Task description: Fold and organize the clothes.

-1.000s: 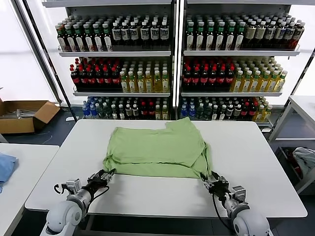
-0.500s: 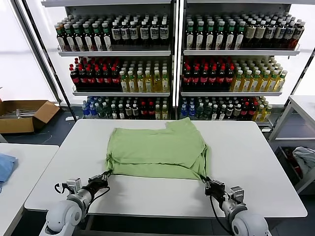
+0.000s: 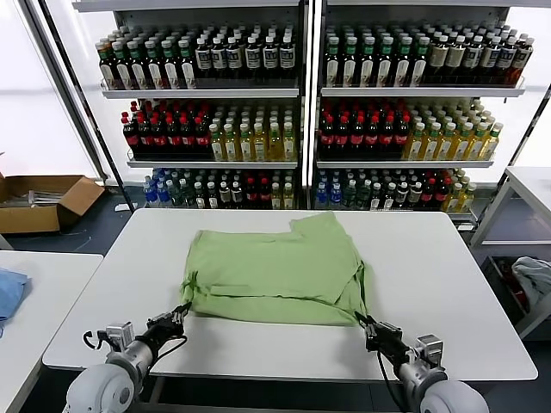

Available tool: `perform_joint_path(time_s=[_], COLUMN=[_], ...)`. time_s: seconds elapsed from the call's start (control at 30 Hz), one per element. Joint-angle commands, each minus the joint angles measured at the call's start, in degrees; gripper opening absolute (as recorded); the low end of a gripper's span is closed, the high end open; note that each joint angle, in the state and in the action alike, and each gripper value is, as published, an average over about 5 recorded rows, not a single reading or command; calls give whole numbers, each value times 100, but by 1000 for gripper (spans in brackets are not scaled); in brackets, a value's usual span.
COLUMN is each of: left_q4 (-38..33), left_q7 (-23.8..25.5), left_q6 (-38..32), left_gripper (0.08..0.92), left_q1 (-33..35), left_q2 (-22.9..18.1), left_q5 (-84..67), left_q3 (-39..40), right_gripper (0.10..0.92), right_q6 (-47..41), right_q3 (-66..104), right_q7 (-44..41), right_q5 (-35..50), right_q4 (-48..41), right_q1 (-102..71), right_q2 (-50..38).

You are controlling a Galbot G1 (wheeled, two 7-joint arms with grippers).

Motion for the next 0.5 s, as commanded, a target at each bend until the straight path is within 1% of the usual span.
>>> perform_joint_path(time_s=[0.03,0.23,0.43,0.5], left_q4=[-953,-1378,-1639,-1679], left_q7=[-60,-76,-88,-70], left_q6=[13,37,95,98], left_gripper=[82,82,82,82], left_q1=[985,1720,2177,2248], left_q2=[-125,-348,-380,-344], left_q5=[63,383,410,488], left_q3=[-167,-257,-525,-602], right_gripper=[130,130,132,160], right_q6=[66,49,31,102], right_q3=[536,645,676,705], right_q7=[-52,-60,-73,-91], right_q5=[72,-5,-261,-271], right_q4=[675,806,966,1001], right_q1=[-1152,-1466,-1678,-1684], right_q2=[-18,-52,-12,1])
